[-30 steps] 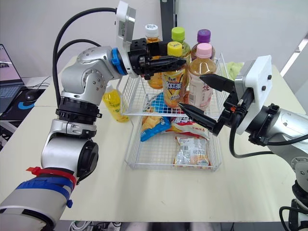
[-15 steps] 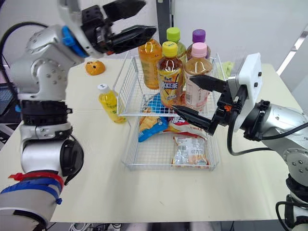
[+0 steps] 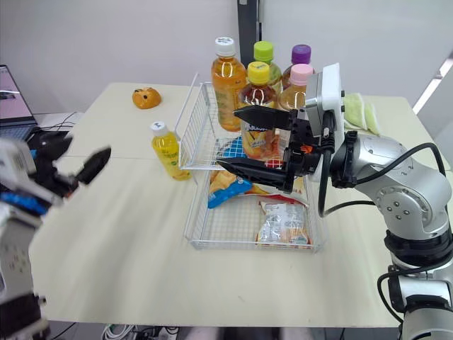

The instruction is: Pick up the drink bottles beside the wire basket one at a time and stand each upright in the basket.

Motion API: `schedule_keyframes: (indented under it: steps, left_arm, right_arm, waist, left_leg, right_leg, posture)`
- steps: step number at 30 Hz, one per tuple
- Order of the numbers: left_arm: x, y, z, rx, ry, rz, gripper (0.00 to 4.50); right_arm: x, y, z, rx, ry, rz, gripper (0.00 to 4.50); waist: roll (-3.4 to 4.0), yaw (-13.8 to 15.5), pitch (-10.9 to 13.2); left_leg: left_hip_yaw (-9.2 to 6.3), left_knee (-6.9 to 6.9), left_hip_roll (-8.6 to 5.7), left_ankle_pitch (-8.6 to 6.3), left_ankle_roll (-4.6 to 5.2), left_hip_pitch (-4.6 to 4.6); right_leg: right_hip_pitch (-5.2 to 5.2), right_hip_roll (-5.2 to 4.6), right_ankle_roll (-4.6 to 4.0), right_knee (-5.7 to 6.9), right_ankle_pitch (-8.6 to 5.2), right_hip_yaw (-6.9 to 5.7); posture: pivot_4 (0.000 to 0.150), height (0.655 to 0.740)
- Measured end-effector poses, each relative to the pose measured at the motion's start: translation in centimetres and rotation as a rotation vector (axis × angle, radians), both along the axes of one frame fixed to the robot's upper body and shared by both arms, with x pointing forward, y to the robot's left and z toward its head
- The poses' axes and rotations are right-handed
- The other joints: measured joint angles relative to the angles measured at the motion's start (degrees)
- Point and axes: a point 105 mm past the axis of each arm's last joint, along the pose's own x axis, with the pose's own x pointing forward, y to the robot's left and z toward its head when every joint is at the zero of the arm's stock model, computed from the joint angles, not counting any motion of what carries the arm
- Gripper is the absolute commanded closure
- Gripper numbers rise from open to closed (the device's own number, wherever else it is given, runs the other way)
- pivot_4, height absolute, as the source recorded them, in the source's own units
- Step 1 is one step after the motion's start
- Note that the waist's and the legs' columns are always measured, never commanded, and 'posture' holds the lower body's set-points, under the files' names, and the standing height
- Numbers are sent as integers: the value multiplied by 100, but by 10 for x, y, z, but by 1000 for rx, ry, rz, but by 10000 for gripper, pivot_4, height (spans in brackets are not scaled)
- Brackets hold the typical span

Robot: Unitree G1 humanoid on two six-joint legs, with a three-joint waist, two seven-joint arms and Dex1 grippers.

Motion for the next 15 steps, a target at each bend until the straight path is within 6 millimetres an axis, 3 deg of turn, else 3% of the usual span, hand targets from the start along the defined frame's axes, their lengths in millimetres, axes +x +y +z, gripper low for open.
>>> schedule_keyframes:
  steps: [5,8,10,15]
  left_arm:
    - [-36,-5,-42,-73,91,64,120]
    - [-39,-7,-43,-85,91,73,120]
    - [-32,-13,-37,-86,68,51,120]
    - [9,-43,-7,-58,-11,-55,120]
  right_arm:
    - [1,1,-3,-16,-3,20,0]
    - [1,0,-3,-19,-6,22,0]
    - [1,-2,-2,-20,-9,15,0]
    - [-2,-6,-1,-20,-30,-17,0]
  waist:
    - [-2,42,-3]
    - [-2,48,-3]
    - [0,53,-4]
    - [0,38,-6]
  left_leg:
    - [1,-1,0,-12,20,16]
    - [-3,-1,0,-12,21,18]
    - [-4,-1,0,-12,21,20]
    - [-2,-1,-2,-11,21,19]
  right_leg:
    - [12,-1,1,3,2,2]
    - [12,-1,-2,8,3,-4]
    - [15,-1,-4,9,4,-4]
    - [15,0,-4,7,8,-4]
  posture:
    - [1500,7400]
    - [1500,7400]
    - [1500,7400]
    - [1500,7400]
